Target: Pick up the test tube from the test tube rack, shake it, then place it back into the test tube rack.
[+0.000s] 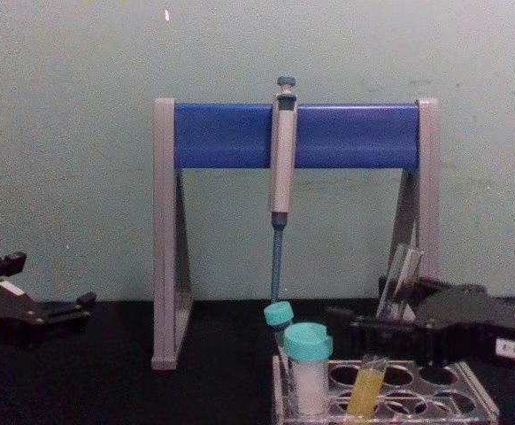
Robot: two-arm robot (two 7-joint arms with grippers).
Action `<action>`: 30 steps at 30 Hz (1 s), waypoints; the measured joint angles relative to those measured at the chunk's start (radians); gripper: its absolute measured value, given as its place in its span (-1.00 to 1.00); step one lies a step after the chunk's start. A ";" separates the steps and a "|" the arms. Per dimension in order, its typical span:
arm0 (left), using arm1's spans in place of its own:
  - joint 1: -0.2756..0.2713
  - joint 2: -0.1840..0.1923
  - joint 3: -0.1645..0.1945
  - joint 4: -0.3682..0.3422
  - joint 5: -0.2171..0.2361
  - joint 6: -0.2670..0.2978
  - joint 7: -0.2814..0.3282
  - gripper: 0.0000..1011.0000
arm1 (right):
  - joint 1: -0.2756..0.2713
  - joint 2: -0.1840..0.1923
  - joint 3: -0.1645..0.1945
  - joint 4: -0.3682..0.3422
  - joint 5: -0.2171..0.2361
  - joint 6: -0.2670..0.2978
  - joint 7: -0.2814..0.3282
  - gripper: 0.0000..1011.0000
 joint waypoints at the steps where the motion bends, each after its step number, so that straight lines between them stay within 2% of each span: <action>1: 0.000 0.000 0.000 0.000 0.000 0.000 0.000 0.98 | -0.004 0.002 0.006 -0.009 0.001 -0.007 -0.003 0.98; 6: 0.000 0.000 0.000 0.000 0.000 0.000 0.000 0.98 | -0.018 0.010 0.030 -0.042 0.003 -0.030 -0.019 0.98; 12: 0.000 0.000 0.000 0.000 0.000 0.000 0.000 0.98 | -0.071 0.023 0.110 -0.128 -0.002 -0.112 -0.076 0.98; 14: 0.000 0.000 0.000 0.000 0.000 0.000 0.000 0.98 | -0.096 0.021 0.144 -0.153 -0.015 -0.147 -0.107 0.98; 17: 0.000 0.000 0.000 0.000 0.000 0.000 0.000 0.98 | -0.120 0.011 0.175 -0.170 -0.034 -0.178 -0.146 0.98; 18: 0.000 0.000 0.000 0.000 0.000 0.000 0.000 0.98 | -0.137 0.002 0.194 -0.178 -0.055 -0.194 -0.182 0.98; 20: 0.000 0.000 0.000 0.000 0.000 0.000 0.000 0.98 | -0.154 -0.009 0.210 -0.182 -0.080 -0.205 -0.224 0.98; 23: 0.000 0.000 0.000 0.000 0.000 0.000 0.000 0.98 | -0.189 -0.046 0.240 -0.171 -0.154 -0.217 -0.334 0.98; 24: 0.000 0.000 0.000 0.000 0.000 0.000 0.000 0.98 | -0.189 -0.046 0.240 -0.171 -0.154 -0.217 -0.334 0.98; 27: 0.000 0.000 0.000 0.000 0.000 0.000 0.000 0.98 | -0.213 -0.092 0.264 -0.135 -0.188 -0.216 -0.415 0.98; 30: 0.000 0.000 0.000 0.000 0.000 0.000 0.000 0.98 | -0.223 -0.118 0.272 -0.095 -0.201 -0.209 -0.447 0.98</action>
